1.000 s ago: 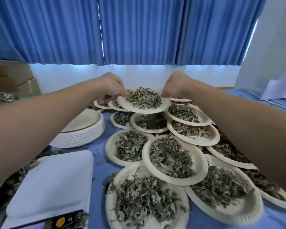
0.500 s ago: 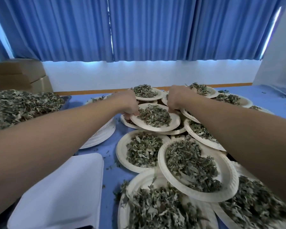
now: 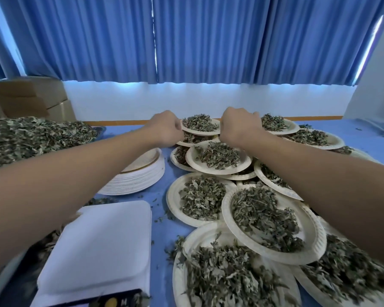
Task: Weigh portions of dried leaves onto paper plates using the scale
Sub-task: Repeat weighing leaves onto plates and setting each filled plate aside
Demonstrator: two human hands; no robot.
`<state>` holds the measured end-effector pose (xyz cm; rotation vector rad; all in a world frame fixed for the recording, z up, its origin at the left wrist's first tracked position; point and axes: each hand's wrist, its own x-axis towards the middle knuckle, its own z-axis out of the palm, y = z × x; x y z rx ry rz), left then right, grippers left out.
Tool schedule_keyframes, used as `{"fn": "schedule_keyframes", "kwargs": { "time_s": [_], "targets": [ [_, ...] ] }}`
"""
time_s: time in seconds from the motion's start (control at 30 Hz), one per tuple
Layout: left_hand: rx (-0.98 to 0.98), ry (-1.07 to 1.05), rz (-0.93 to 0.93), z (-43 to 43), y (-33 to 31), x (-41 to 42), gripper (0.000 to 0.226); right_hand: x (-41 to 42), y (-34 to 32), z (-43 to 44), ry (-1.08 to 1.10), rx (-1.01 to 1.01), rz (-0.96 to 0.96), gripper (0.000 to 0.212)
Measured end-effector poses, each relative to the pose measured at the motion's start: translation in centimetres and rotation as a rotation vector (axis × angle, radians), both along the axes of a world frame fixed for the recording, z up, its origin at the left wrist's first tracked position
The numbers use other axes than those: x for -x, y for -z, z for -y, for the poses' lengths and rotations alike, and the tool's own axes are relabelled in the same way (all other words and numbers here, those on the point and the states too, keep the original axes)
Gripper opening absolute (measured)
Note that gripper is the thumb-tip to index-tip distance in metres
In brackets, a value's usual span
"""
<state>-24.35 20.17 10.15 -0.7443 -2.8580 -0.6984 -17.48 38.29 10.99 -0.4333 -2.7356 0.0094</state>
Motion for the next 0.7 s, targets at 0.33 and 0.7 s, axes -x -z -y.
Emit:
{"fn": "schedule_keyframes", "kwargs": {
  "time_s": [0.33,0.7],
  "targets": [
    [0.128,0.206,-0.146,12.7,0.3,-3.3,0.016,-1.9,0.6,13.1,-0.611,-0.045,0.073,0.020],
    [0.143,0.359,-0.130,18.0,2.2,-4.0,0.015,-1.6,0.5,15.9,-0.822,-0.328,0.310,0.026]
  ]
}}
